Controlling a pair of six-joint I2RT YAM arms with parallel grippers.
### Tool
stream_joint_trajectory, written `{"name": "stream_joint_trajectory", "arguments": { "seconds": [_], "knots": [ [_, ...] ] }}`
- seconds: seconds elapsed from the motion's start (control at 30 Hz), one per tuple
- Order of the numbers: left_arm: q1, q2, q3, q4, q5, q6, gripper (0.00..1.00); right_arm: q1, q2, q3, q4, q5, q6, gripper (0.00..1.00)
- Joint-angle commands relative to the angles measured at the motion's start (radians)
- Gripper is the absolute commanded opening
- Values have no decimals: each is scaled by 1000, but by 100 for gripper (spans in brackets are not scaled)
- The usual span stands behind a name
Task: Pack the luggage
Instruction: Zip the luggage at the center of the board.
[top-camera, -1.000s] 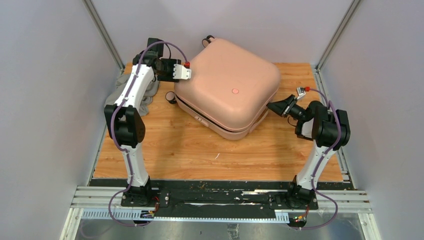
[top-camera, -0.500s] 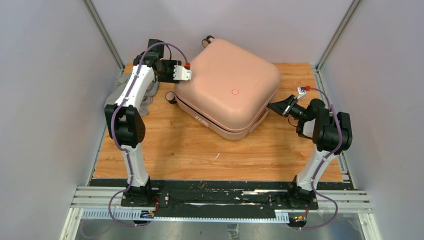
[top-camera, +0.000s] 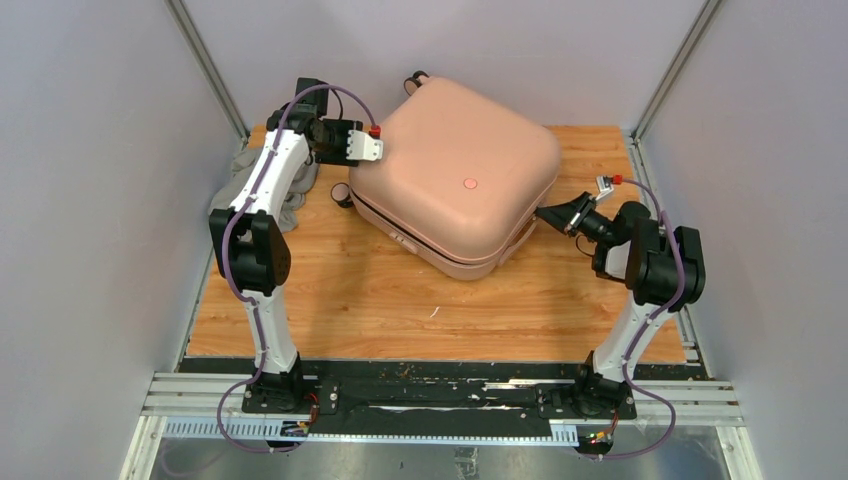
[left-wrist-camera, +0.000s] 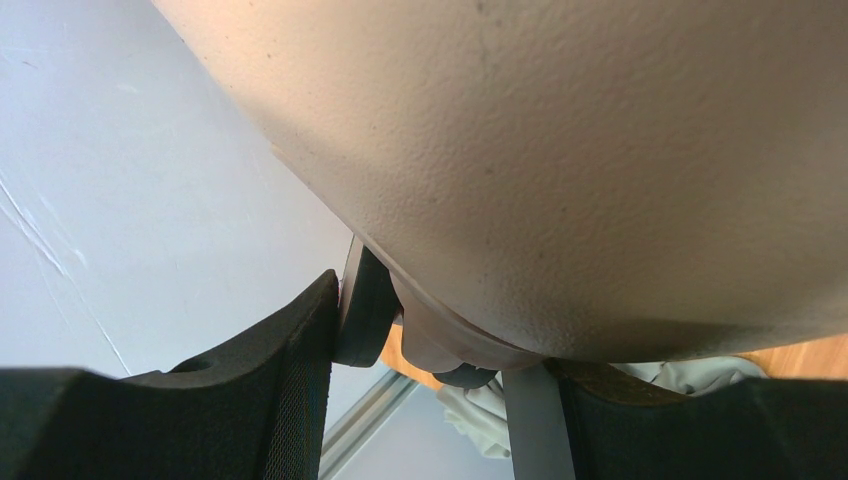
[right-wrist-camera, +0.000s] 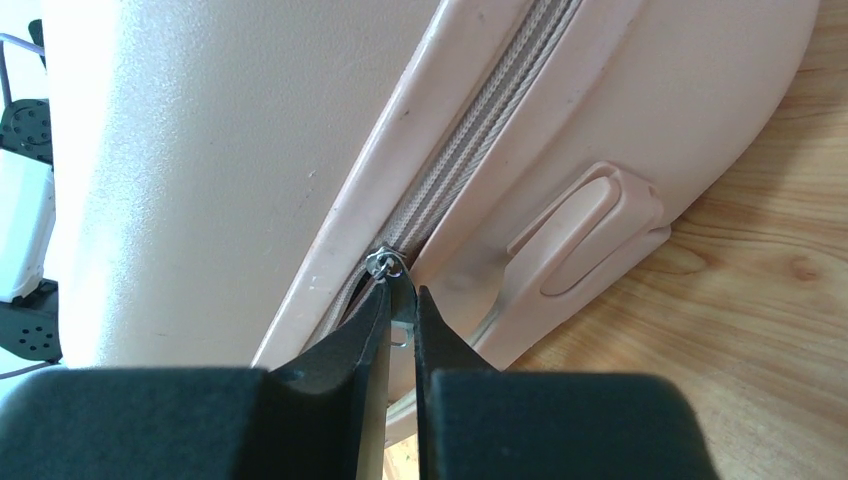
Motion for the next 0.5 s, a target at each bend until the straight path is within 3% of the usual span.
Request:
{"name": "stream_joint_trajectory", "arguments": {
  "seconds": [0.0,0.23,0.47],
  "knots": [
    [-13,-66,17,84,30,-87,0,12,-42,-33,24,0,5,0],
    [-16,-70,15,83,38,-110,0,25,-72,-70,-6,3,3,0],
    [-17,-70,21,83,47,-120,0,61,-147,-89,-169,10,-94,0]
  ]
}}
